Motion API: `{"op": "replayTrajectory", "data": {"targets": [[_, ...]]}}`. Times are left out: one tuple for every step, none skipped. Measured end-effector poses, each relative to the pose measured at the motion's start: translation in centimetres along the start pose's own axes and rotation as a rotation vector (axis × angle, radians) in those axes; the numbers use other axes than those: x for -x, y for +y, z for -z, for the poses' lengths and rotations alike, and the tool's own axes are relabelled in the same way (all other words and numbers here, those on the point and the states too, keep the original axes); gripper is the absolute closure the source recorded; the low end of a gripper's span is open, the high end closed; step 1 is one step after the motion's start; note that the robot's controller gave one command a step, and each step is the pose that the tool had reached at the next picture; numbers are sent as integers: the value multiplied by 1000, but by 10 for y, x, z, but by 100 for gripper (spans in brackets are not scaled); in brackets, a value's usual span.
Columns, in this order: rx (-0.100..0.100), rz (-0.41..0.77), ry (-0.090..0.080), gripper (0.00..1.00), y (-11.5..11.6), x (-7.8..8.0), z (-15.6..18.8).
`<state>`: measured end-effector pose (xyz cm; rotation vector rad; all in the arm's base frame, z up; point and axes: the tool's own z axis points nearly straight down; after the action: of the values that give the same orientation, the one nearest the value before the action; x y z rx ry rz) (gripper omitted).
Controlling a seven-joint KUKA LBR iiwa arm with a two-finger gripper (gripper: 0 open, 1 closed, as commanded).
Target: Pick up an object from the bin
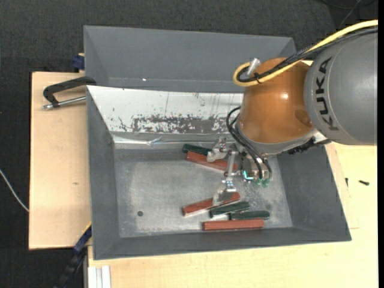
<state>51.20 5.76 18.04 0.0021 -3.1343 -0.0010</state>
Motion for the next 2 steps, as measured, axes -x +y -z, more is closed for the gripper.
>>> {"op": "replayTrajectory", "data": {"targets": [[1, -1, -8, 0, 0, 2, 4], [0, 106, -8, 0, -46, -4, -29]]}}
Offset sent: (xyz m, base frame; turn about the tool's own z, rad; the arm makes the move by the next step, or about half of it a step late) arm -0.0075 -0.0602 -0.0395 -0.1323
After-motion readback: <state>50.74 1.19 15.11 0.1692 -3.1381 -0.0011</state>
